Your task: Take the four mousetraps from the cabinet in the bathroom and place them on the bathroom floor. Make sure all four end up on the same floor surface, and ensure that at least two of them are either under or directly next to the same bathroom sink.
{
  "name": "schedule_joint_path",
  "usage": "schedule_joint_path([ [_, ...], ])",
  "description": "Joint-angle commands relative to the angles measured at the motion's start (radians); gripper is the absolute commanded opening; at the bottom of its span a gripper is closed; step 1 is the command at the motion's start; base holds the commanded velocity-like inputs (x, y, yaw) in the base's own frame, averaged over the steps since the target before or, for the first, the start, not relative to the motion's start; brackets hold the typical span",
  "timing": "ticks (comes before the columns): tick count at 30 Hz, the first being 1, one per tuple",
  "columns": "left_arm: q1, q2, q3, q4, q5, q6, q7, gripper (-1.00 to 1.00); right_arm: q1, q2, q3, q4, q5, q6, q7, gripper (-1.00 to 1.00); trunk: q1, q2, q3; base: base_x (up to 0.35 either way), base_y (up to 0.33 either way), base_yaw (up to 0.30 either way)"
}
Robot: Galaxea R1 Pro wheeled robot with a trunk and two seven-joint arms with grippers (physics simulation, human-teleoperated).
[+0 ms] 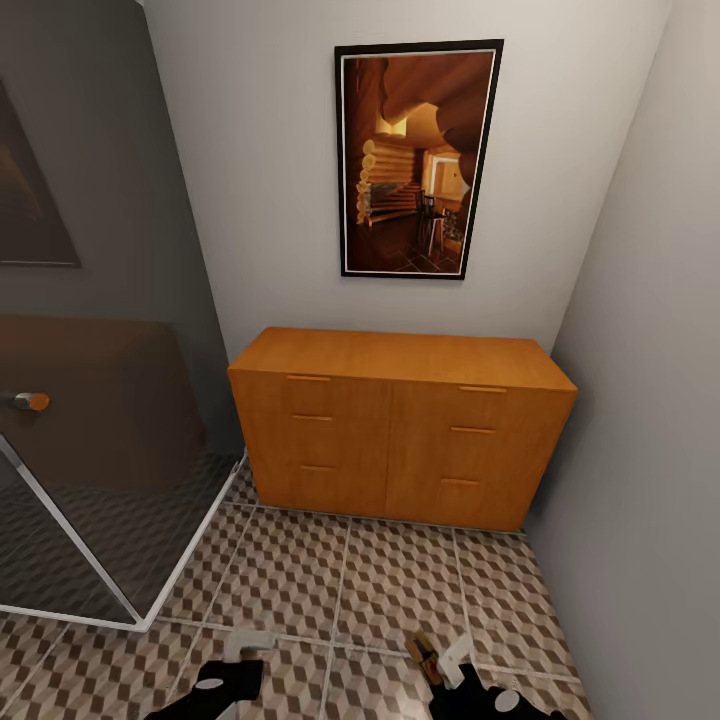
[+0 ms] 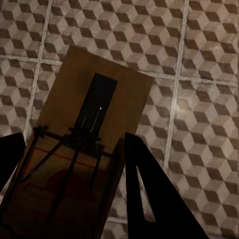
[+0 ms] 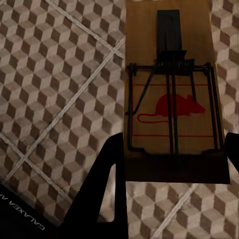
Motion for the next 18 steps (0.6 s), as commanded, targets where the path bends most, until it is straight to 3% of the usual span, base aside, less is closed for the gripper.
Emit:
schedule_joint_path([
  [1, 0.006, 0.000, -0.009, 0.002, 0.008, -0.004, 0.002, -1.00, 0.003, -0.001, 0.004, 0.001, -0.002, -0.006, -0.002, -1.00, 0.000, -0.001, -0.001, 0.000, 0.000, 0.000],
  [6, 0.029, 0.026, -0.008, 0.006, 0.010, -0.022, 0.002, -1.00, 0.059, -0.001, -0.004, 0.002, -0.002, -0.086, -0.095, -1.00, 0.000, -0.001, -0.001, 0.000, 0.000, 0.000],
  [9, 0.035, 0.043, -0.008, 0.023, 0.009, -0.044, 0.002, -1.00, 0.081, -0.003, -0.035, 0.006, -0.003, -0.122, -0.104, -1.00, 0.000, -0.001, -0.001, 0.000, 0.000, 0.000],
  [18, 0.062, 0.040, -0.008, 0.026, 0.009, -0.046, 0.002, -1.00, 0.093, -0.002, -0.043, 0.019, -0.003, -0.131, -0.104, -1.00, 0.000, -0.001, -0.001, 0.000, 0.000, 0.020],
])
